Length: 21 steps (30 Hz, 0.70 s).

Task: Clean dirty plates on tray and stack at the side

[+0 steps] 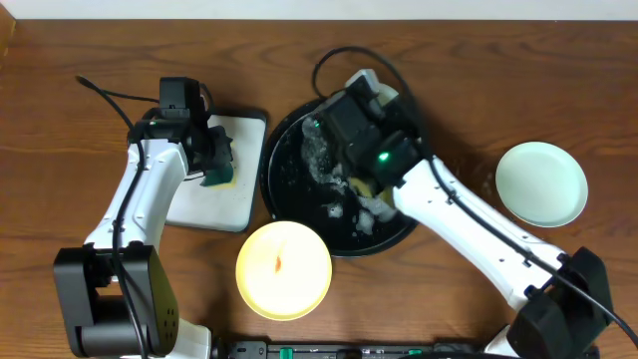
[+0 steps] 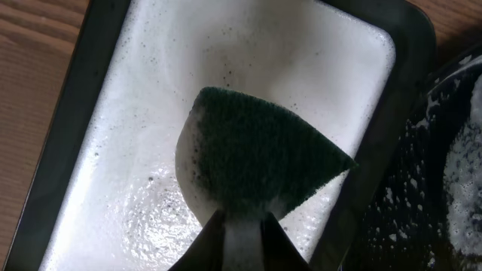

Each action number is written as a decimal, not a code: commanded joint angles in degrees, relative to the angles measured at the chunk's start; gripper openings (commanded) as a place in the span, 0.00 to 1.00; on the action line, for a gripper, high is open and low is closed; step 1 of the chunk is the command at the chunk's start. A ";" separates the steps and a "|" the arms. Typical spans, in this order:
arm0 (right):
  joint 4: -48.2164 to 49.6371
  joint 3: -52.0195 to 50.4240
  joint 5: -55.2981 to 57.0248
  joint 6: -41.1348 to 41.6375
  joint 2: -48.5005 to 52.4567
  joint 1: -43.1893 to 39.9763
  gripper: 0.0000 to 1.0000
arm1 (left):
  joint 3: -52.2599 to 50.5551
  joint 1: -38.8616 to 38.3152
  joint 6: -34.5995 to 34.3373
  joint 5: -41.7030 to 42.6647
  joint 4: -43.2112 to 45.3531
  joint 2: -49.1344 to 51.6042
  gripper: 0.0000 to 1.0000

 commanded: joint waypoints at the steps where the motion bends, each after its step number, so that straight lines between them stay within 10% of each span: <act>1: 0.15 0.68 6.29 -2.58 -2.27 2.45 0.01 | -0.79 0.31 -0.55 0.55 -0.02 0.11 0.14; 21: -0.04 0.68 14.78 -6.03 -2.78 8.02 0.01 | -0.79 0.28 -0.55 0.55 -0.22 0.11 0.15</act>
